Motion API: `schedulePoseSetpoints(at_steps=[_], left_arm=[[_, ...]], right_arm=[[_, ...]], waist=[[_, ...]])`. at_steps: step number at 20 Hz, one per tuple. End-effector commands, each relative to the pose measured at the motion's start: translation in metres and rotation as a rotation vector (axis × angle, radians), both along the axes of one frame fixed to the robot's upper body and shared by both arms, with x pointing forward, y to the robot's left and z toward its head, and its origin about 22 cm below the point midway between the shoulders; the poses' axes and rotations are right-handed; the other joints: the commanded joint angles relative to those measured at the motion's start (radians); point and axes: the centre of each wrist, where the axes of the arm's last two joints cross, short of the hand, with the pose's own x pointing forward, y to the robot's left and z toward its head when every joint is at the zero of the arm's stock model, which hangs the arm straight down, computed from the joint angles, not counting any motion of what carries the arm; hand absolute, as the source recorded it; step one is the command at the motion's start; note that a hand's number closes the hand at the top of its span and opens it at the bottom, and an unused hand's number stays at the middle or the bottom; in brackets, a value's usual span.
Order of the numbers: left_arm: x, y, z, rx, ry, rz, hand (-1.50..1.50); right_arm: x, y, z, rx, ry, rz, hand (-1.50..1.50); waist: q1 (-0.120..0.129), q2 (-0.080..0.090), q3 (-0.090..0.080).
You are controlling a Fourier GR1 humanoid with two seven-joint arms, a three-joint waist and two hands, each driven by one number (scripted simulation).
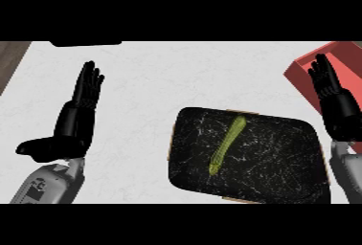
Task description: Pick the squash from the tray and place it in the cardboard box
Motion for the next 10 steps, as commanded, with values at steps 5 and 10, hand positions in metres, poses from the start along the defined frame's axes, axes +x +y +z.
schedulePoseSetpoints(at_steps=[5,10], left_arm=[[-0.019,0.081,-0.018,-0.021,0.288,0.115,0.00],[-0.034,0.090,-0.033,-0.073,0.430,0.100,0.00]], right_arm=[[-0.043,0.039,-0.015,0.211,0.068,-0.240,-1.50],[-0.061,0.025,-0.017,0.042,-0.230,-0.657,-1.50]], waist=[[0.008,-0.051,-0.040],[-0.010,-0.059,-0.040]])
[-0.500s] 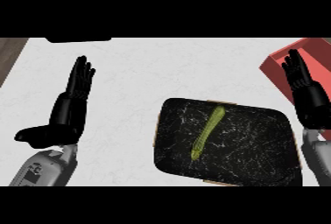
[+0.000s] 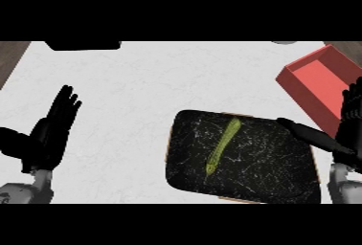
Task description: Pick the squash from the tray and place it in the cardboard box
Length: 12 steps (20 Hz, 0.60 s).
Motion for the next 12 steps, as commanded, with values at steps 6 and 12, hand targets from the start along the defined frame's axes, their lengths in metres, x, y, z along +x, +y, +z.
schedulePoseSetpoints(at_steps=[6,12], left_arm=[[-0.010,0.040,0.001,-0.069,0.079,-0.012,0.00],[-0.013,0.038,0.009,-0.045,0.073,-0.013,0.00]], right_arm=[[-0.080,0.081,0.005,-0.234,-0.188,-0.024,-1.50],[-0.098,0.045,-0.013,-0.495,0.309,0.029,-1.50]], waist=[[0.014,0.003,-0.004],[0.025,0.011,-0.012]])
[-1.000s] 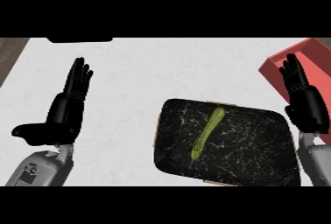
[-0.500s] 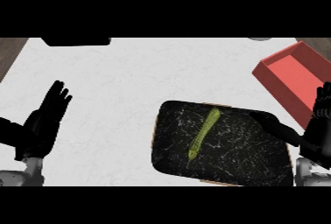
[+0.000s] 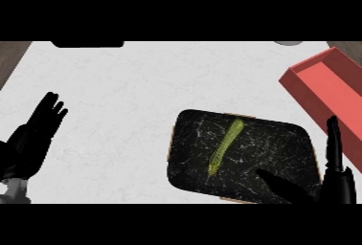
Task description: Pick the squash from the tray and place it in the cardboard box
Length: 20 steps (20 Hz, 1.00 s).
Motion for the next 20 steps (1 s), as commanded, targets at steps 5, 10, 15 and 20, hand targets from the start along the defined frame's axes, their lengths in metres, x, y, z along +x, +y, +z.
schedulePoseSetpoints(at_steps=[5,10,15,20], left_arm=[[-0.003,-0.004,0.000,-0.010,0.012,-0.045,0.00],[0.000,0.000,0.010,0.001,-0.008,-0.052,0.00],[0.004,-0.013,-0.004,-0.025,0.001,-0.051,0.00],[0.004,-0.008,0.003,-0.016,0.007,-0.049,0.00]], right_arm=[[-0.010,-0.002,0.013,-0.266,0.468,-0.062,-1.50],[0.007,0.034,0.045,-0.289,0.689,-0.080,-1.50],[0.031,0.078,0.077,-0.255,0.843,-0.065,-1.50],[0.051,0.097,0.093,-0.228,0.907,-0.062,-1.50]], waist=[[0.037,0.011,-0.004],[0.064,0.012,0.001],[0.045,0.012,0.006],[0.029,0.009,0.008]])
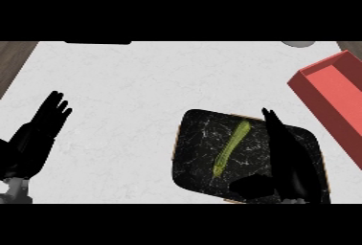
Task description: Pick the squash from the tray and place it in the cardboard box
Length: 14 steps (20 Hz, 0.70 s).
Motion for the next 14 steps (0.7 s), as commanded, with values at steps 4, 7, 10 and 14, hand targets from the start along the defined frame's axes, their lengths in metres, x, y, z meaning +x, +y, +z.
schedulePoseSetpoints(at_steps=[4,7,10,14], left_arm=[[-0.001,0.000,-0.002,0.011,-0.004,0.011,0.00],[-0.008,0.017,-0.003,0.008,0.008,0.026,0.00],[-0.005,0.001,0.006,-0.001,0.005,0.018,0.00],[-0.008,0.000,-0.001,0.006,-0.002,0.027,0.00]], right_arm=[[0.021,0.031,0.020,-0.054,0.213,-0.078,-1.50],[0.022,0.027,0.010,-0.051,0.233,-0.085,-1.50],[0.025,0.030,0.007,-0.062,0.243,-0.095,-1.50],[0.026,0.048,0.014,-0.047,0.203,-0.060,-1.50]], waist=[[-0.012,-0.002,0.002],[-0.017,-0.003,0.003],[-0.019,-0.005,0.004],[-0.020,-0.004,0.004]])
